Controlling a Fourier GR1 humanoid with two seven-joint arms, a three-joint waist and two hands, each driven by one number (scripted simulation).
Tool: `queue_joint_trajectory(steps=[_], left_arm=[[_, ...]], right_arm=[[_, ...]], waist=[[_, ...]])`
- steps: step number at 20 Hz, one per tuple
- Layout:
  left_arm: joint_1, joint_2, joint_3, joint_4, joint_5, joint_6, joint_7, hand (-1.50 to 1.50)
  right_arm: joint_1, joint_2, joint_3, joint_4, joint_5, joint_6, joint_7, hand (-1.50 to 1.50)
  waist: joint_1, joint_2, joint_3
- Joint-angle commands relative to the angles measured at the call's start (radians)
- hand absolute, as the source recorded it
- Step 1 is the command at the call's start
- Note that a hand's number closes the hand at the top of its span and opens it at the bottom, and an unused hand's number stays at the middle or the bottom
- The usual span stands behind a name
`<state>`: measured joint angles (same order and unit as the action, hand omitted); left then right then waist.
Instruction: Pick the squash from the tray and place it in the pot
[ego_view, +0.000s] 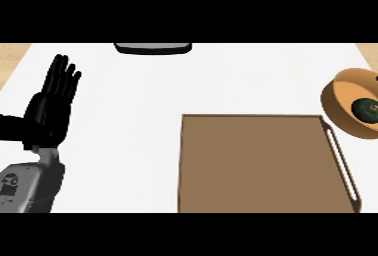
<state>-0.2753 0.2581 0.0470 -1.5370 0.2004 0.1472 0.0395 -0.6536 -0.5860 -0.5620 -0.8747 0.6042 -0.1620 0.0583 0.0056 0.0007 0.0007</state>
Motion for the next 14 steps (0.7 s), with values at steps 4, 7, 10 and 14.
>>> queue_joint_trajectory(steps=[4,7,10,14], left_arm=[[0.012,-0.018,-0.011,-0.018,-0.022,0.016,0.013,0.0],[0.0,-0.014,-0.002,-0.018,-0.014,0.001,0.015,0.0],[0.031,0.021,0.046,-0.009,0.027,-0.055,0.006,0.0],[0.011,-0.001,0.034,-0.009,-0.006,-0.019,0.01,0.0]], right_arm=[[0.032,-0.001,-0.159,-0.036,-0.182,-0.042,-0.035,-1.5],[0.057,-0.016,-0.209,-0.087,-0.255,-0.027,-0.04,-1.5],[0.112,-0.065,-0.242,-0.11,-0.31,0.008,-0.08,-1.5],[0.192,-0.119,-0.338,-0.113,-0.425,0.086,-0.125,-1.5]], waist=[[-0.01,-0.001,0.0],[-0.012,-0.002,0.0],[-0.01,-0.002,0.0],[-0.017,-0.003,0.0]])
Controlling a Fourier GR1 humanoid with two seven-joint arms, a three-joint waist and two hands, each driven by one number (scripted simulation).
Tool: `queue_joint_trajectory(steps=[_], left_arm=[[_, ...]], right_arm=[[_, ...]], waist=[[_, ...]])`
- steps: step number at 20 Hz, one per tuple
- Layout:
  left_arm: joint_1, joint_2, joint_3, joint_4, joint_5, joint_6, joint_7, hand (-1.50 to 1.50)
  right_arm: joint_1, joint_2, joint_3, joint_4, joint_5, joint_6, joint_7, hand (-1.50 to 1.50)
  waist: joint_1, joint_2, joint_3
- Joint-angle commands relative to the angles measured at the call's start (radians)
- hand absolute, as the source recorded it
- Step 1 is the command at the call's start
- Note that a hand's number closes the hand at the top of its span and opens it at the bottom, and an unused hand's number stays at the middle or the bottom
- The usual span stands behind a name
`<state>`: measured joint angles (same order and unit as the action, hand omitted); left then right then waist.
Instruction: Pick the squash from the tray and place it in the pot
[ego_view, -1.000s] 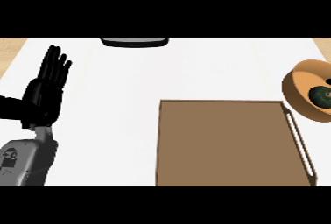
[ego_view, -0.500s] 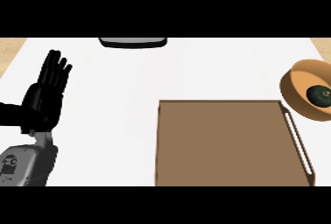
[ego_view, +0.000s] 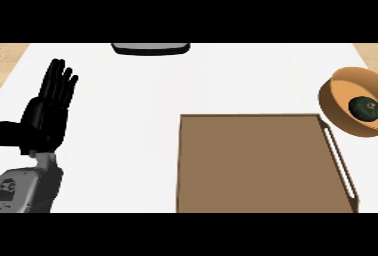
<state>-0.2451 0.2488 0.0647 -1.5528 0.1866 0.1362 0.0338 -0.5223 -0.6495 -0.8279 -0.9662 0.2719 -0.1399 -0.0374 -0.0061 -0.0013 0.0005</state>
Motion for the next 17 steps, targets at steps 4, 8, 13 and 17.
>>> queue_joint_trajectory(steps=[4,8,13,17], left_arm=[[-0.03,0.003,0.028,0.053,0.002,-0.021,-0.01,0.0],[-0.071,-0.007,0.034,0.063,-0.018,-0.007,0.003,0.0],[-0.006,0.002,0.017,-0.084,-0.009,-0.017,0.093,0.0],[0.001,-0.008,0.042,-0.006,0.0,-0.037,0.023,0.0]], right_arm=[[0.159,-0.093,-0.128,0.004,-0.16,0.108,-0.078,-1.5],[0.208,-0.104,-0.133,0.025,-0.211,0.112,-0.114,-1.5],[0.262,-0.214,-0.189,0.208,-0.259,0.176,-0.222,-1.5],[0.357,-0.295,-0.259,0.261,-0.314,0.263,-0.264,-1.5]], waist=[[-0.006,0.0,0.0],[0.0,0.001,0.0],[0.008,0.001,0.0],[-0.001,0.001,0.0]])
